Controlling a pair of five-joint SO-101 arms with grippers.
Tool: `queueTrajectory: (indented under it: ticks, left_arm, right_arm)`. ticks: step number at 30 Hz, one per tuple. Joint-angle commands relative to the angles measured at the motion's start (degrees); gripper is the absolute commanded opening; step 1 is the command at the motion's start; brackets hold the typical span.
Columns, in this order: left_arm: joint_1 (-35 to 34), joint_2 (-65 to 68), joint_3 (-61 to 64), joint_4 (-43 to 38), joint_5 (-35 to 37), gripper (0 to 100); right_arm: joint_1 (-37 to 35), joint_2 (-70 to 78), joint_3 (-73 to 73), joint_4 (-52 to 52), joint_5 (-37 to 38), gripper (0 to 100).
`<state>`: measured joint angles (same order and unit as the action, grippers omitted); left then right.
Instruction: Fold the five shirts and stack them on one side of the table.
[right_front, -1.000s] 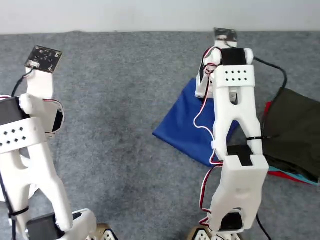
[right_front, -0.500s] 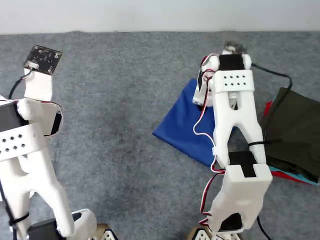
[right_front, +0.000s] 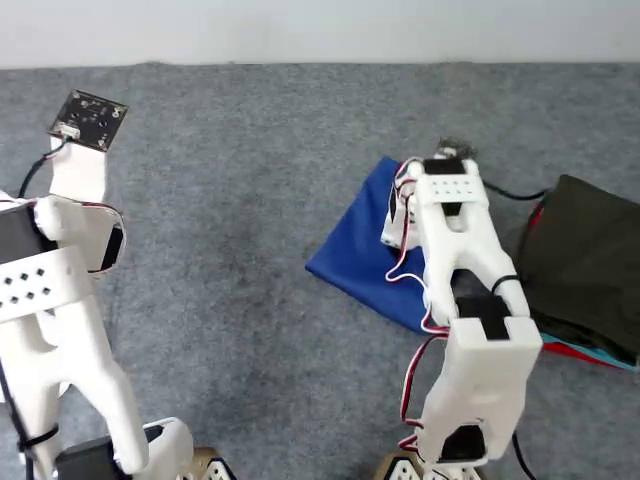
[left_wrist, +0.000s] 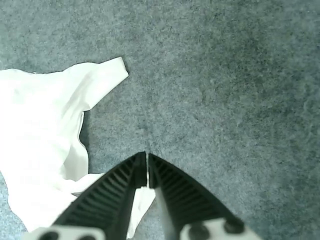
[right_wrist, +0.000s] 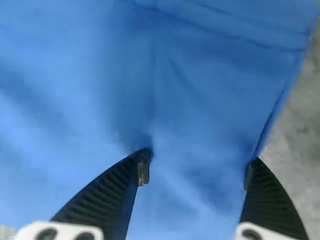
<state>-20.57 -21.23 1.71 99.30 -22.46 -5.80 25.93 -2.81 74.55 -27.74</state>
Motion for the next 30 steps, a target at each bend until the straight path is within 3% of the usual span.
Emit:
queueTrajectory:
  ticks: [1,7,12,15,19,30]
  left_arm:
    - [-0.5,-2.1,-0.2,1.2,-0.4,1]
    - [-0.5,-2.1,-0.2,1.2,-0.5,1]
    - [-0.5,-2.0,-0.2,1.2,-0.5,1]
    - [-0.5,-1.9,-0.2,1.2,-0.5,1]
    - [-0.5,-1.8,-0.2,1.2,-0.5,1]
    - [-0.5,-2.1,-0.2,1.2,-0.4,1]
  right_arm:
    - [2.5,2.2,0.1,-5.1,-0.4,30.7]
    - [4.0,6.1,-2.7,-3.0,-0.1,26.6]
    - [3.7,7.3,-3.1,-2.6,8.8,0.9]
    - [3.7,7.3,-3.1,-2.3,12.3,4.2]
    - [4.1,4.2,-4.0,1.0,13.4,1.3]
    - [4.1,-19.9,-4.6,9.5,26.7,0.9]
